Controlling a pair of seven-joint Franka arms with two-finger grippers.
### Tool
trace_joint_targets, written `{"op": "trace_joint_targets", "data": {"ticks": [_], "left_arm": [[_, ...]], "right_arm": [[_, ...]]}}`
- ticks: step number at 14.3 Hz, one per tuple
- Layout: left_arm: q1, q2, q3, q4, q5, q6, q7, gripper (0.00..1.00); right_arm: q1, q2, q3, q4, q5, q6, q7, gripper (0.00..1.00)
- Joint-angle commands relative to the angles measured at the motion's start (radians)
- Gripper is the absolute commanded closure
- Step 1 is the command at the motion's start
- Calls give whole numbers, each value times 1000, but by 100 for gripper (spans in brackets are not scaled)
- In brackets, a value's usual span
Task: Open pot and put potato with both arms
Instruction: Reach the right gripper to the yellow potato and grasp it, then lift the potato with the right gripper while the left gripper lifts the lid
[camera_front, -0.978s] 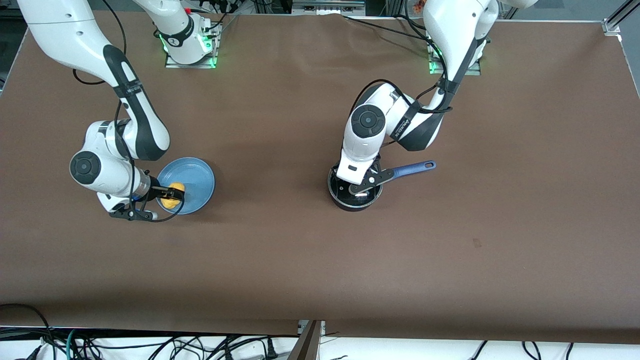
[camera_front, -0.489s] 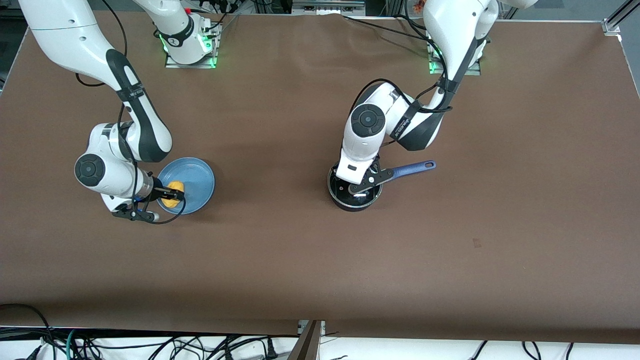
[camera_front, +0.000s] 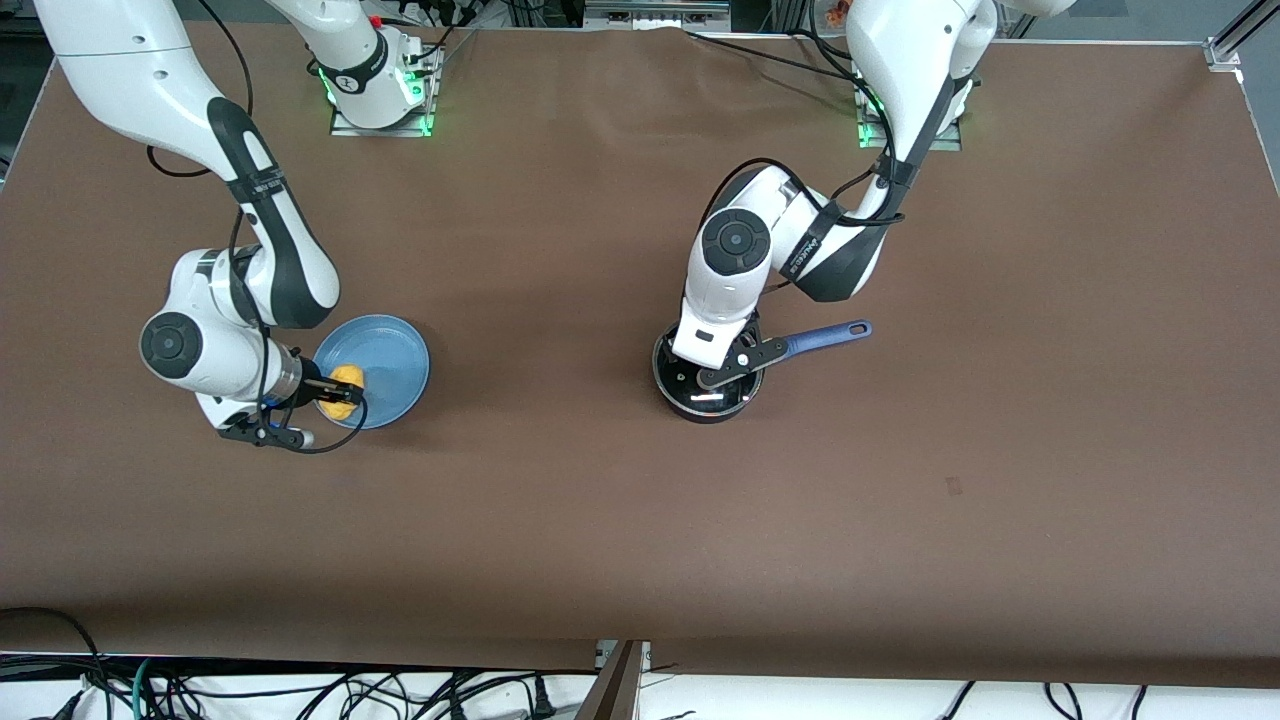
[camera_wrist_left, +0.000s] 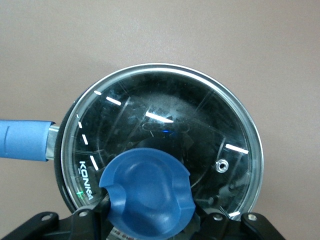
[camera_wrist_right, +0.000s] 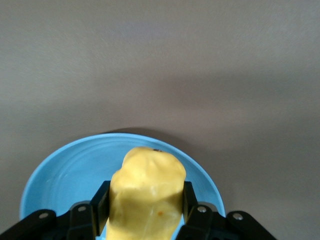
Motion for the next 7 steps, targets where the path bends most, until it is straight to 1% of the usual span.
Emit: {"op": "trace_joint_targets", "data": {"ticks": [1,5,7], "left_arm": [[-3,-11,13,3,-5,-12,39,50],[-3,-13,16,9,0,-24,41,53],[-1,-14,16,27,38,-55,62,54]], "right_arm": [[1,-6,4,125,10,-168,9,63],[2,-8,7,247,8,-320,8,63],[-1,-9,6,308,8,-407,3,63]]}}
